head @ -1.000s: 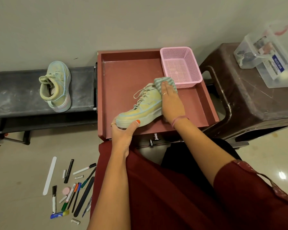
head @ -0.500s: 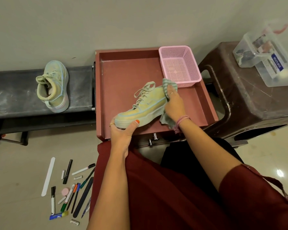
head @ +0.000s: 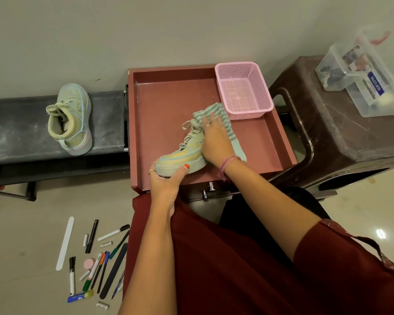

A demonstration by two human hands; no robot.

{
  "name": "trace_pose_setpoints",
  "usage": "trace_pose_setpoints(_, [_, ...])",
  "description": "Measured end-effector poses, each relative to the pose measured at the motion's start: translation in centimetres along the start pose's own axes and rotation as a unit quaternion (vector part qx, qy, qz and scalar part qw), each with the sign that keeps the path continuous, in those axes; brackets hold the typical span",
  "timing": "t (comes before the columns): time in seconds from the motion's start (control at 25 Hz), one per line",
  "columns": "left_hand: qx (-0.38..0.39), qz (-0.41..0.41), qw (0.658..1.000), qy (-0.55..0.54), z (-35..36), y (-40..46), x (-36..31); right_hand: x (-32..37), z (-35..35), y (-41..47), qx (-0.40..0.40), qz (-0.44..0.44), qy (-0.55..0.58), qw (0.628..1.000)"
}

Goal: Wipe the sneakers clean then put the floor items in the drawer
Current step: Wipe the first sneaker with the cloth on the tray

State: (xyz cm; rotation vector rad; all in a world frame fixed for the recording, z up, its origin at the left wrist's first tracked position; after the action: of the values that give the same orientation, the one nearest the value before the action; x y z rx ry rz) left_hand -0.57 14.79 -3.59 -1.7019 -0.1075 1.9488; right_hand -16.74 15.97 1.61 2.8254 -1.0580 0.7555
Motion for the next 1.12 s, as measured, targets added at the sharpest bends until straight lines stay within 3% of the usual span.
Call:
trace_pose_setpoints(0.16, [-0.013,-0.024,0.999,-0.04,-0.2,0.6,0.1,0.1,1.1,-4.6,0.014,-0.064,0.026,0.998])
trace_pose_setpoints(0.36, [-0.015,-0.04,0.998,-0.036,-0.2,0.7,0.6,-3.4,0.0,-1.4,-0.025,0.053,0.077,0.995])
trace_pose_setpoints(0.4, [-0.019,-0.046,0.998,-0.043,-0.3,0.8,0.6,-2.2,0.6,-2.9,-0.011,0.033,0.088,0.996])
trace_pose_setpoints(0.48, [-0.02,-0.058,0.997,-0.055,-0.4,1.0,0.5,0.8,2.6,-7.5,0.033,-0.093,0.077,0.992])
trace_pose_setpoints(0.6, [-0.021,-0.063,0.996,-0.061,-0.4,0.8,0.6,0.2,3.4,-9.5,0.008,-0.213,0.043,0.976])
trace_pose_setpoints(0.76, [-0.031,-0.077,0.993,-0.087,0.0,0.7,0.7,-5.2,1.8,-3.4,-0.02,-0.057,0.001,0.998])
trace_pose_setpoints(0.88, [-0.035,-0.077,0.991,-0.106,0.2,0.8,0.7,-2.7,2.6,-4.7,0.009,-0.006,0.058,0.998])
trace_pose_setpoints(1.0, [-0.034,-0.082,0.99,-0.109,0.0,1.1,0.7,0.8,4.5,-10.1,0.042,-0.118,0.113,0.986])
trace_pose_setpoints(1.12, [-0.021,-0.09,0.988,-0.122,0.1,1.1,0.7,-1.3,4.3,-10.2,0.033,-0.208,0.055,0.976])
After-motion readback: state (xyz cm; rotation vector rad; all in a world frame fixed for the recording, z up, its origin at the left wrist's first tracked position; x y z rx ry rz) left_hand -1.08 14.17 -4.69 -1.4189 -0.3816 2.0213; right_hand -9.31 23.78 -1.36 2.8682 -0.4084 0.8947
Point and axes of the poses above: each hand's wrist, its own y-axis towards the middle knuckle, its own z-axis out of the palm, x = y × z, the point moved 3 cm from there along y, towards the middle knuckle, and after that the axes turned 1 degree about x, right-handed, at the moved point
